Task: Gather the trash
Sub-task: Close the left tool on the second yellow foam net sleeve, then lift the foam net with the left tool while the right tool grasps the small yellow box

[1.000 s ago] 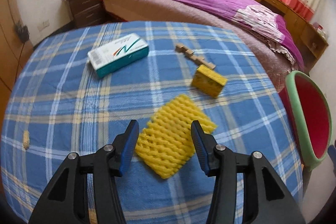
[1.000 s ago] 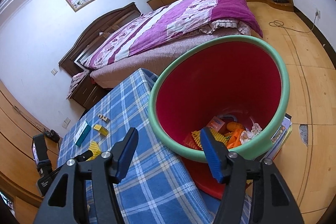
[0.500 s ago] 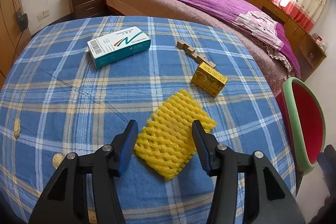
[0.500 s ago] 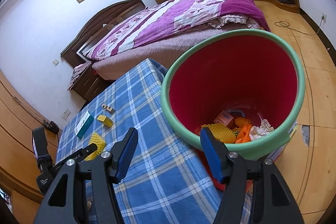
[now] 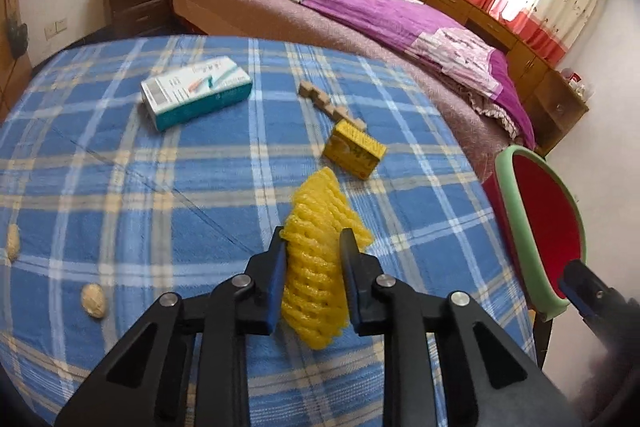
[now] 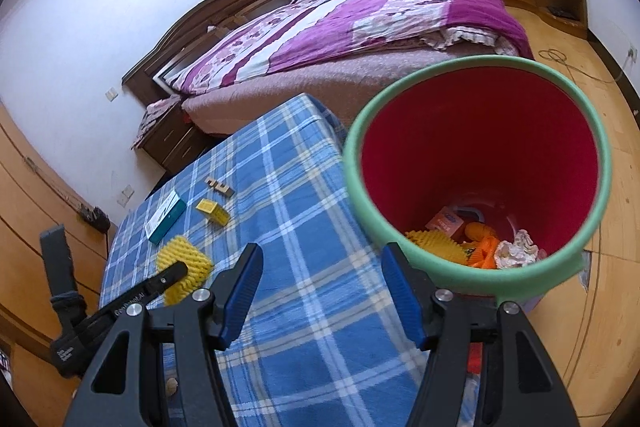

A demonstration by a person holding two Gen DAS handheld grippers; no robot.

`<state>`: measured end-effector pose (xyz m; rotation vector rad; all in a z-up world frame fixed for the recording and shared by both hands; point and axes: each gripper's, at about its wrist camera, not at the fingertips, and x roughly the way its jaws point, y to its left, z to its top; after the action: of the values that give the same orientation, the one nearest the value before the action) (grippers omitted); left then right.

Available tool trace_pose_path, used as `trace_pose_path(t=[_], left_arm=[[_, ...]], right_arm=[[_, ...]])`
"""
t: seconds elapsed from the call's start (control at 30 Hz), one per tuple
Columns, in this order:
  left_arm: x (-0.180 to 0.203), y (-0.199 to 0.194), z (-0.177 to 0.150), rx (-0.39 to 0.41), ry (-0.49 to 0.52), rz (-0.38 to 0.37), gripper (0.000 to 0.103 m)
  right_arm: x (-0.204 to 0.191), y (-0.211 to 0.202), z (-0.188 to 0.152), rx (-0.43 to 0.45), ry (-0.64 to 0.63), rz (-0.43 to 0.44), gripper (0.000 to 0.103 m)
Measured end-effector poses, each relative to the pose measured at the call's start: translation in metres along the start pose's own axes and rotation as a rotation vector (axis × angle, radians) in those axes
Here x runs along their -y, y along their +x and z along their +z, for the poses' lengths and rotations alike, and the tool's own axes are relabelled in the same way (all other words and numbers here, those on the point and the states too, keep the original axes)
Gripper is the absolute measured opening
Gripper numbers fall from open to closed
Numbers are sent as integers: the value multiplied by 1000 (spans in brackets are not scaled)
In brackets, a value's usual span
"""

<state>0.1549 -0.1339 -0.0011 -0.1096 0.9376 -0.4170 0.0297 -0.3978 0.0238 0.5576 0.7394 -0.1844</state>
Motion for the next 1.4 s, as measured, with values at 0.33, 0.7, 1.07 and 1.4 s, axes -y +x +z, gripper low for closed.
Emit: trace_pose_path(t=[0.33,0.7,1.07,1.4], left_arm=[[-38,-15,38,90,10,141,26],[-83,5,47,126,-38,296,26],[-86,10,43,133,-40,281,26],[-86,10,41,134,-51,256,26]], right_arm=[[-50,31,13,-24,-94,28,65],[-102,94,15,-106,-237,37,65],[-127,150,20,-143,-329,23,65],[-137,166,17,-139,-376,32,33]])
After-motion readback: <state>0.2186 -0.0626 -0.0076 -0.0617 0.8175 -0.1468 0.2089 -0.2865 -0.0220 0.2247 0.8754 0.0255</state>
